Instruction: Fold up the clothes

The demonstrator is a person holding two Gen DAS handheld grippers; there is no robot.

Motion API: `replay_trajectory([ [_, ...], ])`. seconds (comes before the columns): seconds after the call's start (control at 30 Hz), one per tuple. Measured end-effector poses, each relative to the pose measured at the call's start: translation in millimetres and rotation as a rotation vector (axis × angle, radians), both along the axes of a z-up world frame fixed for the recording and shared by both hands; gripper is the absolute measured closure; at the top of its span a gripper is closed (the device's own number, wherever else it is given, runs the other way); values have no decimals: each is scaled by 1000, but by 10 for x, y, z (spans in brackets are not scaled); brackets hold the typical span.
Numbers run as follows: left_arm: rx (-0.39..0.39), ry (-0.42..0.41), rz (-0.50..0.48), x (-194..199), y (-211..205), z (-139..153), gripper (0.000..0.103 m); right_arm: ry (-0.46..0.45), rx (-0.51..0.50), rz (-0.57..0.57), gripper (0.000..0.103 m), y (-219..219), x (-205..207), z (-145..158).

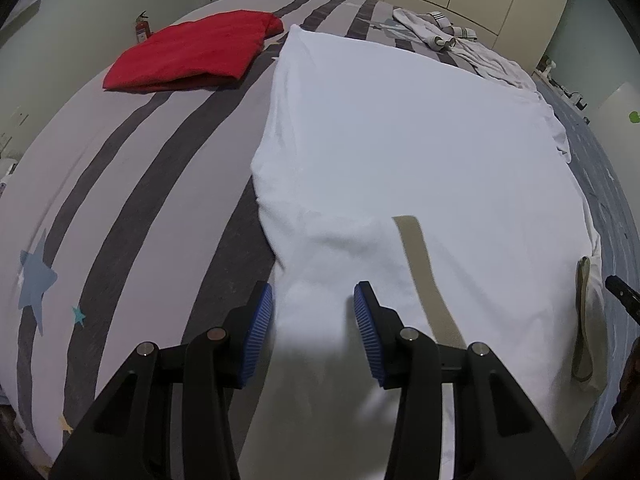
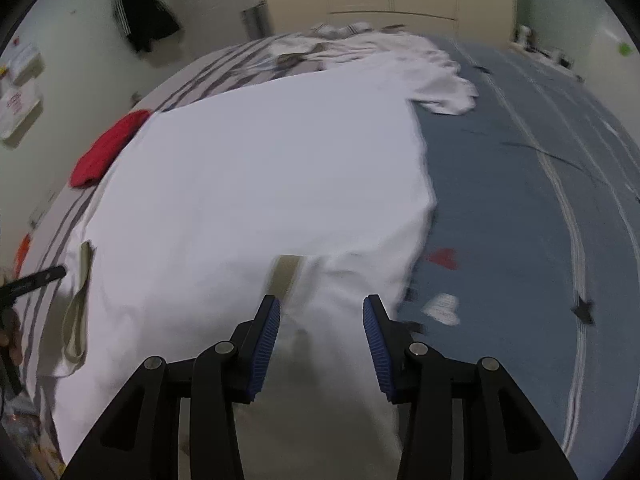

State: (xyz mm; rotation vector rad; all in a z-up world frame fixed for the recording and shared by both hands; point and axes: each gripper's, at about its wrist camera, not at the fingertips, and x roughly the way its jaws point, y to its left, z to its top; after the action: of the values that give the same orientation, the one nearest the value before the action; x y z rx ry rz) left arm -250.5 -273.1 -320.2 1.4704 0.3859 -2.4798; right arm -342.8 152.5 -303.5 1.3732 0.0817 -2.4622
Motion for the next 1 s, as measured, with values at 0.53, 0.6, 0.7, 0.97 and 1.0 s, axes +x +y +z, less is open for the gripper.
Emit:
replay_trajectory([
  [0.53, -25, -30, -2, 83, -56, -90, 60, 9, 53, 8, 60, 39, -250, -245],
  [0.6, -27, -9, 5, 91, -64, 9, 60, 12, 36, -12, 60, 108, -196, -175],
  [0.7, -30, 8, 15, 120, -82, 97, 60, 21, 26, -32, 60, 226, -129, -51],
  [0.97, -19, -39, 54, 181, -147, 24, 59, -27, 54, -74, 60, 399, 9, -25],
  [1.0, -20, -36, 59, 169, -160, 44, 59, -31, 53, -84, 60, 419, -10, -23],
])
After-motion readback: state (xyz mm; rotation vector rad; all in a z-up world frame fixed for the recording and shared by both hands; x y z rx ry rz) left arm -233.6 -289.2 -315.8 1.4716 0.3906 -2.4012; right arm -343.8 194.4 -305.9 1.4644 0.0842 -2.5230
